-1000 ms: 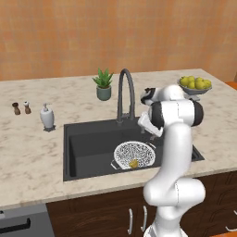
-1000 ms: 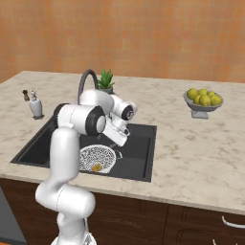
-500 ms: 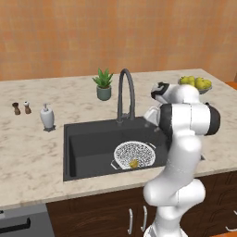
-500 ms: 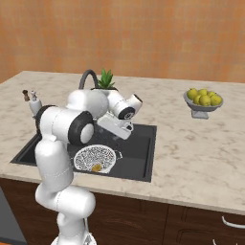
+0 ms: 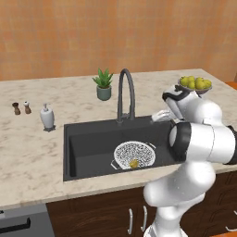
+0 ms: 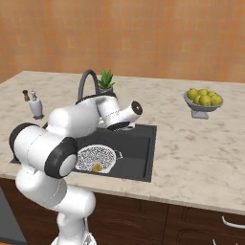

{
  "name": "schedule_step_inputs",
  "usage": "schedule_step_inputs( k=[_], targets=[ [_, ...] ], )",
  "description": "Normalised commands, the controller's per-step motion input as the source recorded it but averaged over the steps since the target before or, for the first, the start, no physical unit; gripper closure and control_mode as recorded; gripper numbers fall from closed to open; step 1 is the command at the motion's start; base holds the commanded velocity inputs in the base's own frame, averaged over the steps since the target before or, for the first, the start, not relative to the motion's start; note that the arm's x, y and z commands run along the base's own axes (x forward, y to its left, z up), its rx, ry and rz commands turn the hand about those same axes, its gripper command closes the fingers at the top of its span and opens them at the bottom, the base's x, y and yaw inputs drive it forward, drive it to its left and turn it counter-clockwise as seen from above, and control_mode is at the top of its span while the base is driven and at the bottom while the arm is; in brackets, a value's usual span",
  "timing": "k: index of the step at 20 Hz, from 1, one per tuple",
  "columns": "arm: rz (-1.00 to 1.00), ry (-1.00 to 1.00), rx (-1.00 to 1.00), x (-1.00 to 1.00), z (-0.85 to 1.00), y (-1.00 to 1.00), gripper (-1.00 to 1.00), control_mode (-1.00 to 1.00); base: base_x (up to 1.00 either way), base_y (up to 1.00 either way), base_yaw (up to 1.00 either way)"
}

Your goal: Put the colander in the sink, put the kiwi in the colander, and turn on the sink faucet and pour water over the colander.

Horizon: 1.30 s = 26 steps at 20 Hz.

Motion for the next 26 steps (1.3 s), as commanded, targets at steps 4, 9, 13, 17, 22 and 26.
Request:
schedule_step_inputs(
  k=[4,9,13,17,22,26],
  targets=[
    [0.25,-0.82,0.02,-0.12,0.42,-0.24,-1.0,-1.0,0.0,0.0,0.0],
    [0.19,-0.51,0.1,-0.01,0.38,-0.22,-1.0,-1.0,0.0,0.0,0.0],
    [0.16,-0.31,0.11,0.0,0.2,-0.13,-1.0,-1.0,0.0,0.0,0.0],
    [0.03,-0.05,0.02,0.02,0.13,-0.06,-1.0,-1.0,0.0,0.0,0.0],
    [0.0,0.04,0.0,0.2,0.07,-0.07,-1.0,-1.0,0.0,0.0,0.0],
    [0.0,0.13,0.0,0.39,0.0,-0.09,-1.0,-1.0,0.0,0.0,0.0]
  ],
)
